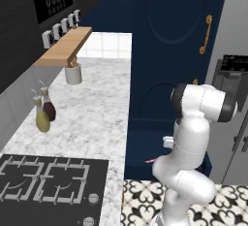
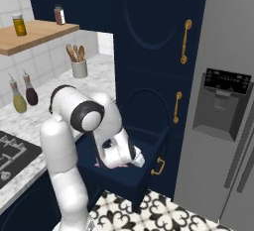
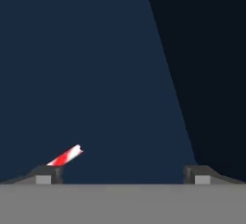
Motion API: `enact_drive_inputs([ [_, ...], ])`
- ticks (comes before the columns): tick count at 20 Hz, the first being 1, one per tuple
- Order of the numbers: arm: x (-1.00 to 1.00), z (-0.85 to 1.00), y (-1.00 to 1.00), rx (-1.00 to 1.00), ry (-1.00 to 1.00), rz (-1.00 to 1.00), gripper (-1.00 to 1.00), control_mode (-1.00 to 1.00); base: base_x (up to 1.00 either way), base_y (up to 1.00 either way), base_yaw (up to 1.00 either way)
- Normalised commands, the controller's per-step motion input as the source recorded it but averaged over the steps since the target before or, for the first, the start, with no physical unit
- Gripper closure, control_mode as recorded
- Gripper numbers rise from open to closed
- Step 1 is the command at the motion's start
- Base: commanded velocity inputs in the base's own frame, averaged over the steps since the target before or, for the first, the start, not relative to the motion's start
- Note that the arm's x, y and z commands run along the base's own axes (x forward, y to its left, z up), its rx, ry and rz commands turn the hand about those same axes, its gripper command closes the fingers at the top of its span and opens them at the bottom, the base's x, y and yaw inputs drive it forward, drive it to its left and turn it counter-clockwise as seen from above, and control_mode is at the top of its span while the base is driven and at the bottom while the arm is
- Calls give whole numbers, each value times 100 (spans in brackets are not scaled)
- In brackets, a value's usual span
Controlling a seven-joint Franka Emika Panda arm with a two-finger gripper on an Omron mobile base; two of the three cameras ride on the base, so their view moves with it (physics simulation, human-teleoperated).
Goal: Take a straw from the drawer in front and place it inside the glass cup on the dining counter.
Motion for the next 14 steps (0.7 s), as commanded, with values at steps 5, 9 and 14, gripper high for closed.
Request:
enact_drive_inputs([
  [5,-3,19,20,0,0,-11,-100,-100,0,0,0],
  [9,5,25,62,1,6,-12,-100,-100,0,0,0],
  [14,32,18,35,1,8,-15,-100,-100,0,0,0],
])
